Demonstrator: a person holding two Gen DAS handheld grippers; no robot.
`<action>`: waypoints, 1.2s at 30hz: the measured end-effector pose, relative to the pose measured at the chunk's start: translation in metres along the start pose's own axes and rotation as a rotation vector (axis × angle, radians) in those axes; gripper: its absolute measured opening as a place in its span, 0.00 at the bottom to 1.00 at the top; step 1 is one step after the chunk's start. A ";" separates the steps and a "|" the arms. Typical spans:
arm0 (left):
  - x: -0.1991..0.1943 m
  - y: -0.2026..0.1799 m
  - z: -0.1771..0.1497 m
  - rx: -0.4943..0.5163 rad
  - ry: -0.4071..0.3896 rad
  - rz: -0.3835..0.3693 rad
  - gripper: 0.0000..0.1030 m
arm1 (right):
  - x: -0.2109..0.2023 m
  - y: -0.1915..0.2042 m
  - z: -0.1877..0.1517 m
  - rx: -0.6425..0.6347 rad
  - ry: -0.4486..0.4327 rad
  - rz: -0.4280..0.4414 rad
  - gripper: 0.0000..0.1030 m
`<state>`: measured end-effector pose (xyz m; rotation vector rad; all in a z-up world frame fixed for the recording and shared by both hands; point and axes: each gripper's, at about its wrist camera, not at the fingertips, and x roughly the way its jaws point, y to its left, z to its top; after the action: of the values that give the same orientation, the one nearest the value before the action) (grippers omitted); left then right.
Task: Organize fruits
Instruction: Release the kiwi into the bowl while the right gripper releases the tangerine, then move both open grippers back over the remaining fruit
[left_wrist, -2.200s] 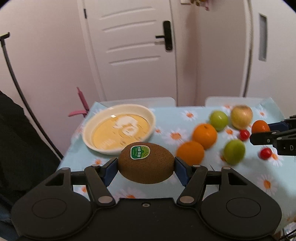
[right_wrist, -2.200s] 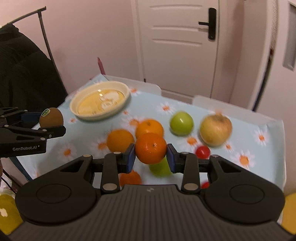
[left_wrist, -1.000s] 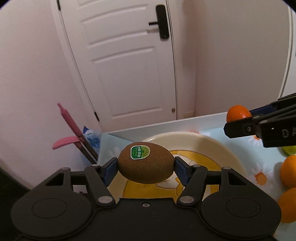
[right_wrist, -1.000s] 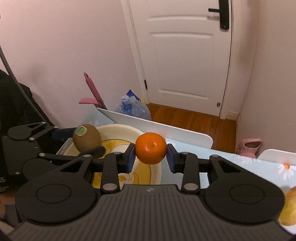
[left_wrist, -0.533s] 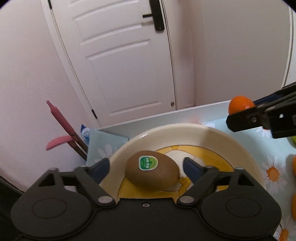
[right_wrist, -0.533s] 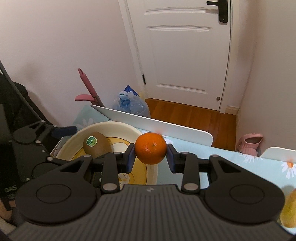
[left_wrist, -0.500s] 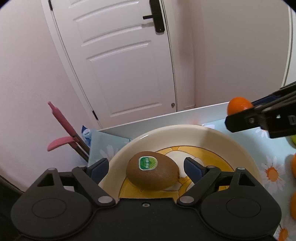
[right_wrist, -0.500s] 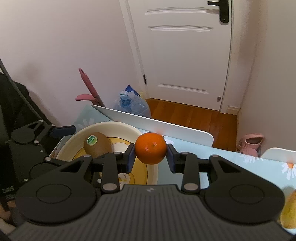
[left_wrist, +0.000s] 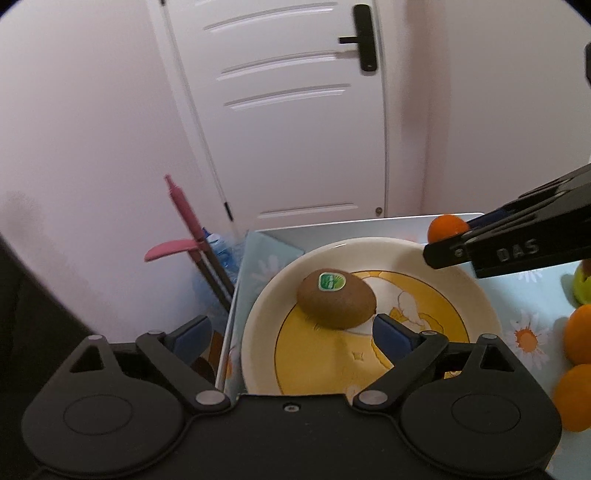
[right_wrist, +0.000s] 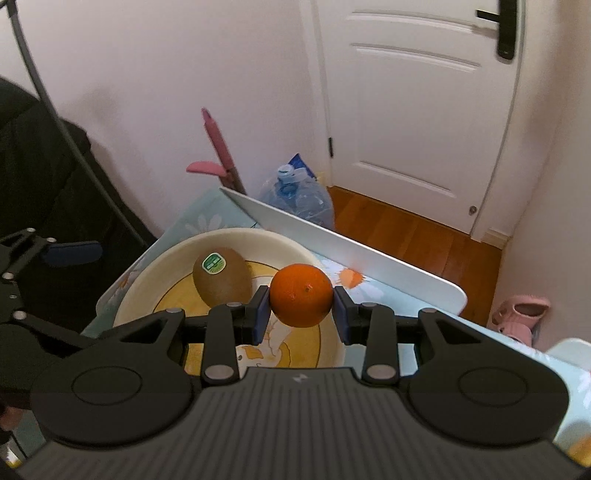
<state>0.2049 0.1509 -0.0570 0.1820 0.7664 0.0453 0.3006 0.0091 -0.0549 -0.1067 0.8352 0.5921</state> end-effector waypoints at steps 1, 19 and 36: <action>-0.003 0.001 -0.002 -0.010 0.002 0.005 0.94 | 0.003 0.002 0.000 -0.011 0.003 0.004 0.49; -0.015 0.010 -0.011 -0.082 0.019 0.025 0.94 | 0.025 0.016 -0.007 -0.100 -0.013 0.016 0.88; -0.054 0.012 0.001 -0.089 -0.036 -0.004 0.97 | -0.054 0.024 -0.014 -0.015 -0.080 -0.055 0.96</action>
<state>0.1670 0.1570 -0.0171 0.0968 0.7271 0.0722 0.2502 0.0003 -0.0216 -0.1181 0.7479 0.5474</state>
